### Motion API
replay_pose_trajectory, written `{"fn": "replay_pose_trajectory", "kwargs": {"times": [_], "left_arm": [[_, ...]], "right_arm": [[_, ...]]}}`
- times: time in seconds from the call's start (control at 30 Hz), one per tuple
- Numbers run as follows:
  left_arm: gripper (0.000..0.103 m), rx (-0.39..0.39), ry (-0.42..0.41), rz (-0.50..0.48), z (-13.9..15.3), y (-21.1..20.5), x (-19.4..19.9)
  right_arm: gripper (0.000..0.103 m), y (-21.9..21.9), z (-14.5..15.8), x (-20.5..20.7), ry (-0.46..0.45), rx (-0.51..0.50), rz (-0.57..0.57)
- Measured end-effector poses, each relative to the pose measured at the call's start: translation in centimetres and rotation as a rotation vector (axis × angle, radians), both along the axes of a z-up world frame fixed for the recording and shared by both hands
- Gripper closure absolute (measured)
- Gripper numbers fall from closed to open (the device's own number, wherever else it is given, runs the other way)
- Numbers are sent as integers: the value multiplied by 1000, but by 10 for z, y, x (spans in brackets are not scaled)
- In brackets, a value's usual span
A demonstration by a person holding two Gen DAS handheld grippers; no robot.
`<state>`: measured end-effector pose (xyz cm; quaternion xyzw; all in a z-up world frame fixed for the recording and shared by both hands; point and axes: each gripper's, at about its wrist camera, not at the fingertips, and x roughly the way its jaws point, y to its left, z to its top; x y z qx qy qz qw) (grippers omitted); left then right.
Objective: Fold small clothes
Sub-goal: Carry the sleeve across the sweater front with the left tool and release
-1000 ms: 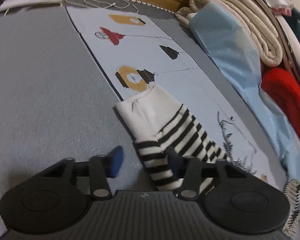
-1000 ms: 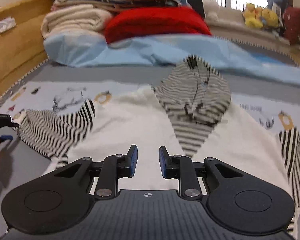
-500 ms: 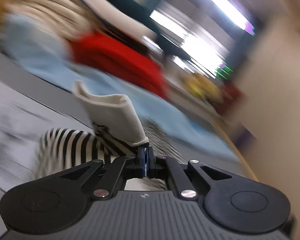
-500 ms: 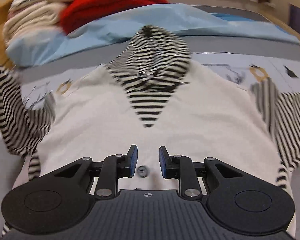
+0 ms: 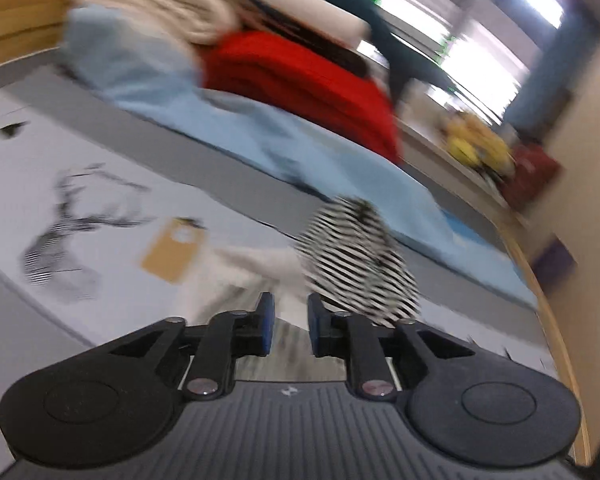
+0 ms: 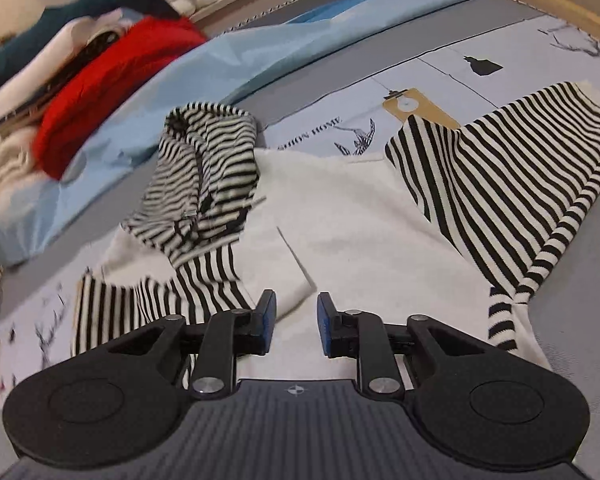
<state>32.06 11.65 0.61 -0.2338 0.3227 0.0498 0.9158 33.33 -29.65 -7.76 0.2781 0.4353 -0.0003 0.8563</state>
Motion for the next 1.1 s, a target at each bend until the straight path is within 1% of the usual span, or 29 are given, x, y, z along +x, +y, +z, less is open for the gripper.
{"fn": "replay_pose_trajectory", "kwargs": {"times": [0.03,0.1,0.13,0.17,0.2,0.3,0.33,0.4,0.43,0.47,0.53,0.6,0.63,0.67,0.77,0.87,0.93,1.0,1.03,1.07,1.1], "left_arm": [[78,3,11,36,-8,9,-2],[78,12,53,94,-21,27,-2],[78,15,101,125,-26,34,4],[78,2,114,137,-26,42,8],[78,-8,99,135,-26,46,9],[78,65,73,151,-24,55,24],[78,69,70,160,-23,57,24],[78,37,95,167,-28,64,31],[78,17,103,163,-30,65,33],[78,5,108,155,-32,65,36],[78,18,113,144,-33,64,38],[78,23,106,141,-32,65,38],[78,17,104,145,-32,66,38],[78,8,103,151,-32,69,38],[78,-5,97,154,-31,74,39],[78,-18,107,153,-31,76,40],[78,-22,114,140,-32,73,41],[78,-12,127,119,-34,66,42],[78,-8,138,103,-37,63,43],[78,-7,157,79,-40,58,45],[78,-7,178,55,-44,54,46]], "right_arm": [[87,0,-1,3,-3,16,-6],[87,0,-8,9,-9,51,-12],[87,1,-13,12,-6,63,-10],[86,2,-18,15,-2,74,-6],[85,3,-24,19,1,85,-1],[83,7,-44,32,30,111,-8],[83,8,-51,35,41,119,-17],[75,8,-65,43,73,137,-38],[67,8,-71,47,88,141,-52],[63,9,-78,51,98,145,-64],[63,10,-88,58,113,146,-82],[63,13,-90,62,92,136,-91],[75,17,-89,66,77,122,-75],[97,20,-88,68,61,109,-57],[98,29,-72,67,-24,52,-32],[98,24,-32,49,-142,57,-27],[98,16,-2,31,-191,38,-53],[98,7,17,12,-207,-12,-100],[98,3,19,5,-211,-50,-113],[97,-1,14,-1,-197,-106,-123],[97,-3,2,-1,-148,-151,-121]]}}
